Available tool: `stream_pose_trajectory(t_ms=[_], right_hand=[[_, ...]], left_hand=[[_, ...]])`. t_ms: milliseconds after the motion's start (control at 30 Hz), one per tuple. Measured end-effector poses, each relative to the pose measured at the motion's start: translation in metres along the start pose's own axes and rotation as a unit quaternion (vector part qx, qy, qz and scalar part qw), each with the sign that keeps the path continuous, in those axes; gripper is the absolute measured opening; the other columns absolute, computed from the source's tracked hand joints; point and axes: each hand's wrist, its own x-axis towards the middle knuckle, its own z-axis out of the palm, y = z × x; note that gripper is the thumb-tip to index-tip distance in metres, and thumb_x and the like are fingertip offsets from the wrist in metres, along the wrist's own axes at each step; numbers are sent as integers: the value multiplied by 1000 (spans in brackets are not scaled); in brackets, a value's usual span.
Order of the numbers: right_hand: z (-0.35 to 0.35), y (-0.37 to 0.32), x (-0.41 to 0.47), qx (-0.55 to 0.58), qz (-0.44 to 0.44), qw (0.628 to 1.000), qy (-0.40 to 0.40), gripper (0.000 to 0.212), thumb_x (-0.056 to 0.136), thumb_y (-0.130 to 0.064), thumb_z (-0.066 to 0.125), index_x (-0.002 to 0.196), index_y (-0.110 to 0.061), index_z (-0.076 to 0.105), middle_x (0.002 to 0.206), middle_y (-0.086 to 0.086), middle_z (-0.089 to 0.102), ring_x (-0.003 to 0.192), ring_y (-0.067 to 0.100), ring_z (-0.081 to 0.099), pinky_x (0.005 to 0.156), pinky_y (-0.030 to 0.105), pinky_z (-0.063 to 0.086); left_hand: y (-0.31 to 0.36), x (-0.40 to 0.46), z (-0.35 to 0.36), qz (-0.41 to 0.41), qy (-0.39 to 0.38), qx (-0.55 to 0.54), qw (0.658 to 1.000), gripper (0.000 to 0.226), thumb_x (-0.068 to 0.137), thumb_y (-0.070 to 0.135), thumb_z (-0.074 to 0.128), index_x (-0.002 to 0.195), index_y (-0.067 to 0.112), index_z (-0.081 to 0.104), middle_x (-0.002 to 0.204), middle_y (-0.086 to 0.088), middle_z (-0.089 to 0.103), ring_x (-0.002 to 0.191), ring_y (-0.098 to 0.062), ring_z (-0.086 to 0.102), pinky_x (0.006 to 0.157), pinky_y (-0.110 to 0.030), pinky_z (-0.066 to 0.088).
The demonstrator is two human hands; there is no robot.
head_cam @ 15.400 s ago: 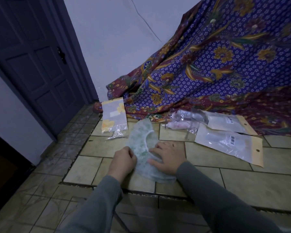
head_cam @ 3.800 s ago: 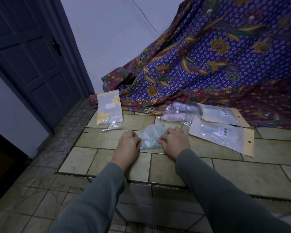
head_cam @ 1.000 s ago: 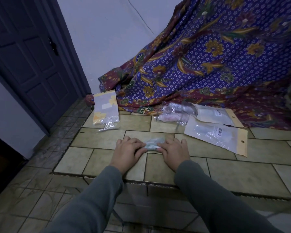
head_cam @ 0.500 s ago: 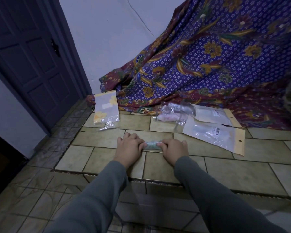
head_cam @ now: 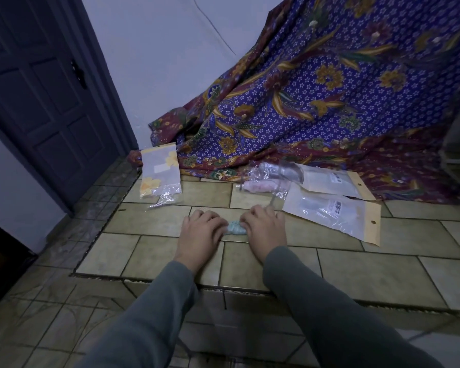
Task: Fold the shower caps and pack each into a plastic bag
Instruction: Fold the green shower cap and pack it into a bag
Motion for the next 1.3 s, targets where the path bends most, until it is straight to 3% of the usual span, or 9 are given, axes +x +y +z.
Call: stream_pose_trajectory(t_ms=[100, 233, 400, 600, 700, 767, 900, 1100, 1300], right_hand=[[4, 2, -1, 23, -9, 1000, -17, 11, 80, -29, 60, 76, -30, 70, 73, -8, 61, 74, 23, 59, 67, 33, 23], [2, 2, -3, 74, -28, 992, -103, 46, 72, -60, 58, 95, -22, 72, 82, 0, 59, 87, 23, 54, 76, 36, 39], [2, -9, 8, 49, -66, 992, -100, 24, 75, -26, 74, 94, -12, 71, 89, 8, 62, 94, 31, 52, 82, 42, 41], [2, -11, 13, 36, -95, 983, -150, 26, 98, -23, 45, 117, -15, 61, 110, 6, 56, 110, 25, 45, 91, 31, 26], [2, -12, 15, 48, -73, 985, -149, 24, 97, -19, 46, 114, -16, 62, 105, 5, 57, 106, 26, 48, 88, 31, 31], [4, -11, 15, 60, -50, 988, -136, 23, 96, -14, 47, 111, -15, 64, 101, 5, 58, 100, 24, 51, 84, 29, 35], [4, -15, 29, 106, 17, 987, -121, 22, 96, -18, 49, 107, -11, 66, 101, 7, 59, 95, 21, 53, 71, 22, 31], [8, -35, 65, 188, 100, 971, -106, 24, 94, -24, 54, 104, -7, 67, 99, 11, 61, 89, 24, 56, 70, 25, 36], [18, -45, 83, 232, 134, 958, -100, 24, 91, -23, 57, 105, -7, 69, 97, 13, 67, 81, 22, 57, 69, 22, 37]], left_hand=[[-12, -2, 1, -4, -34, -61, 998, 42, 74, 58, 55, 101, 31, 73, 99, 14, 67, 98, -14, 52, 78, -29, 34], [-14, 5, 1, -25, -70, -76, 994, 39, 76, 50, 59, 106, 29, 71, 99, 9, 66, 100, -18, 52, 81, -29, 32], [-12, 11, 4, -21, -78, -30, 996, 22, 85, 40, 61, 104, 31, 69, 103, 10, 63, 99, -22, 50, 79, -33, 31], [-13, 17, -5, -24, -123, -23, 992, 25, 89, 42, 58, 110, 32, 67, 108, 11, 62, 102, -18, 47, 82, -32, 31], [-24, 16, -13, -41, -144, -122, 981, 35, 86, 52, 55, 111, 32, 68, 110, 13, 61, 106, -9, 52, 90, -29, 32], [-35, 14, -17, -96, -76, -188, 975, 44, 86, 54, 47, 110, 25, 70, 110, 8, 62, 105, -11, 54, 95, -32, 38], [-68, 23, -20, -218, 46, -68, 973, 31, 90, 24, 57, 116, 11, 65, 120, -10, 57, 112, -30, 49, 98, -39, 40], [-93, 56, -22, -258, -35, 57, 964, 46, 94, 27, 47, 139, 18, 40, 149, -5, 34, 133, -27, 30, 106, -46, 31], [-106, 60, -13, -290, -65, 57, 953, 45, 96, 36, 43, 139, 25, 39, 134, -6, 49, 120, -30, 40, 96, -41, 38]])
